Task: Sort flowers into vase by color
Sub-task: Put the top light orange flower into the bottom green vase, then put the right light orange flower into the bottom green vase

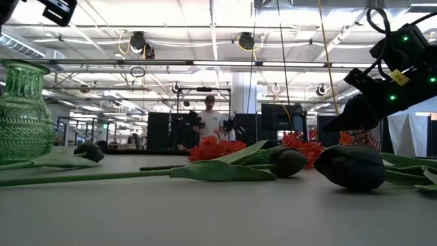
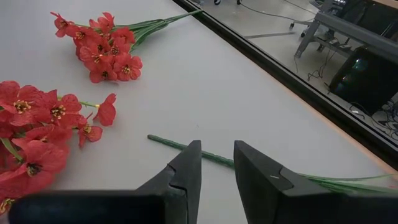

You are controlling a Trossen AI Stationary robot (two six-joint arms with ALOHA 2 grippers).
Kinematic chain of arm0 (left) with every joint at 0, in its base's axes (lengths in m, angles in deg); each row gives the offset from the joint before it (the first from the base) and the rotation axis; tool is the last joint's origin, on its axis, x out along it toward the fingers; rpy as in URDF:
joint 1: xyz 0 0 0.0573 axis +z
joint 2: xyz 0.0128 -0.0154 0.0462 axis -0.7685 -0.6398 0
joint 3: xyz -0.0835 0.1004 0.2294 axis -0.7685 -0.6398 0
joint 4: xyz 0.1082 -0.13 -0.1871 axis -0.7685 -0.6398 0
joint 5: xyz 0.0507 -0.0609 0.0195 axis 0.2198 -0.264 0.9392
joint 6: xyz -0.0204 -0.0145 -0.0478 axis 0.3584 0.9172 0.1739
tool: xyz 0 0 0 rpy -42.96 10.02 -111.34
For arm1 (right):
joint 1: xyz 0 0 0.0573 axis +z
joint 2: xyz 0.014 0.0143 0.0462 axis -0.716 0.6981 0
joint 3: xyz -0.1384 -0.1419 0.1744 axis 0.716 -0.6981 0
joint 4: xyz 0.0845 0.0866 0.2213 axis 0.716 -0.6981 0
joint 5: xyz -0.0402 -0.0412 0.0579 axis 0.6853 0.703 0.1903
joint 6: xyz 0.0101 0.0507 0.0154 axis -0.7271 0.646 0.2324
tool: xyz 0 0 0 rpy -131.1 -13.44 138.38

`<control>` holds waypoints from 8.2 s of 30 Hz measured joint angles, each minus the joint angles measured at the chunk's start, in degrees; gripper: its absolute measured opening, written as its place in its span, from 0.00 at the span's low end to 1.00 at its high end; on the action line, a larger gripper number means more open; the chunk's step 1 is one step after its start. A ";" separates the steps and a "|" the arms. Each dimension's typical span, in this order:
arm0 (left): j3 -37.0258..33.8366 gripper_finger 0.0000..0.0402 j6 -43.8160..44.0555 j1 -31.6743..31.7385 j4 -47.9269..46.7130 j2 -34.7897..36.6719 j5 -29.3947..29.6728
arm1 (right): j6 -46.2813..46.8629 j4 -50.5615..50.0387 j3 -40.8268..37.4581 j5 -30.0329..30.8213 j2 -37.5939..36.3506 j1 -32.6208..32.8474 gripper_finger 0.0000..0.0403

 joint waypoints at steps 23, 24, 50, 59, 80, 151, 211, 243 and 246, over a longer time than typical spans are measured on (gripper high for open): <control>0.00 0.03 -3.39 -1.37 -4.58 -0.19 5.01 | 0.00 -0.01 0.00 0.00 0.01 0.00 0.21; 0.00 0.03 -3.35 -1.37 -4.69 -0.19 5.01 | 0.00 -0.01 0.00 -0.01 0.00 0.00 0.21; 0.00 0.21 1.49 -1.34 -10.38 -0.20 5.41 | 0.00 -0.01 0.00 0.00 0.00 0.00 0.21; 0.02 0.36 7.56 -1.34 -13.19 -0.17 0.66 | 0.00 -0.01 0.00 0.00 0.00 0.00 0.21; 1.81 0.36 22.22 -1.37 -19.33 -0.17 -5.89 | 0.00 -0.01 0.00 0.01 0.01 0.00 0.21; 6.82 0.36 16.08 -1.35 -32.92 -0.17 33.14 | 0.01 0.01 0.00 0.01 -0.01 0.00 0.21; 6.82 0.36 13.49 -1.34 -32.06 -0.17 67.33 | 15.42 1.03 0.00 -0.22 0.01 0.00 0.21; 6.82 0.36 7.04 -1.36 -29.40 -0.17 67.89 | 26.02 -10.33 16.04 -26.78 0.01 1.45 0.21; 6.82 0.36 7.02 -1.34 -29.40 -0.17 67.89 | 23.87 -16.78 20.97 -26.75 -0.01 2.66 0.21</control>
